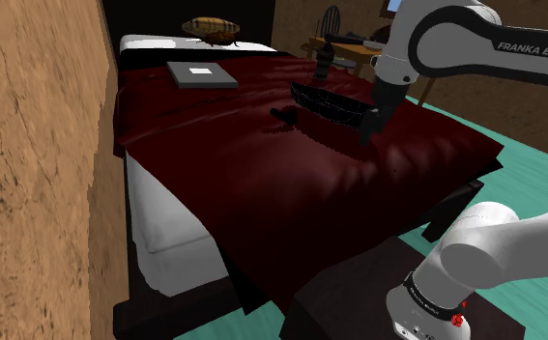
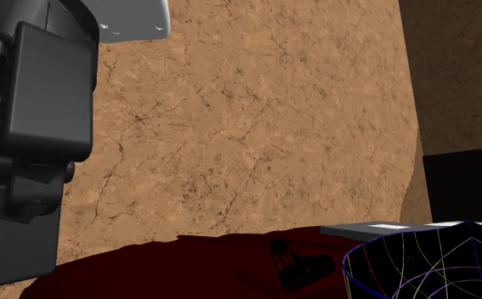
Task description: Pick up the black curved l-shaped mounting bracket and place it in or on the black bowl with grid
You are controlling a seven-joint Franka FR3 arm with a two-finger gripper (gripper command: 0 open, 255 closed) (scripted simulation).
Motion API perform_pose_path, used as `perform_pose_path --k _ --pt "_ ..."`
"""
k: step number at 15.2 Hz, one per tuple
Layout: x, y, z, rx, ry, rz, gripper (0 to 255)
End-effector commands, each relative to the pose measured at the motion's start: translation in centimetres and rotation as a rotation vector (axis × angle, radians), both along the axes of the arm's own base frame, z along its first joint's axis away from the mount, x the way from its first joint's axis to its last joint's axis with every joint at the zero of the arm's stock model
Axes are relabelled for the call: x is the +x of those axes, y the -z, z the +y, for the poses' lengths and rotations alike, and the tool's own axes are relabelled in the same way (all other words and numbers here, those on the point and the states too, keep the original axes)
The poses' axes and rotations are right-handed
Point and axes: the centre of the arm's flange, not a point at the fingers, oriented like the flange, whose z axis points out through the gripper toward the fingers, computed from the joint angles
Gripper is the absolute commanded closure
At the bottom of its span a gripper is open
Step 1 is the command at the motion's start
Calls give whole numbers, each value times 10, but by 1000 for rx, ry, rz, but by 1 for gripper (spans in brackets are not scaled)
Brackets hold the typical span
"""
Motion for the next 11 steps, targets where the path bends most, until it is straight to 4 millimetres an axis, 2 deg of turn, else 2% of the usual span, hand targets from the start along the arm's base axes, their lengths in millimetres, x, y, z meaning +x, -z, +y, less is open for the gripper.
perform_pose_path --k 1,6,11 --pt "0 0 0 0 0 0 0" --pt "54 8 -14 -18 -198 -40 0" --pt "110 13 -17 -35 -396 -80 0"
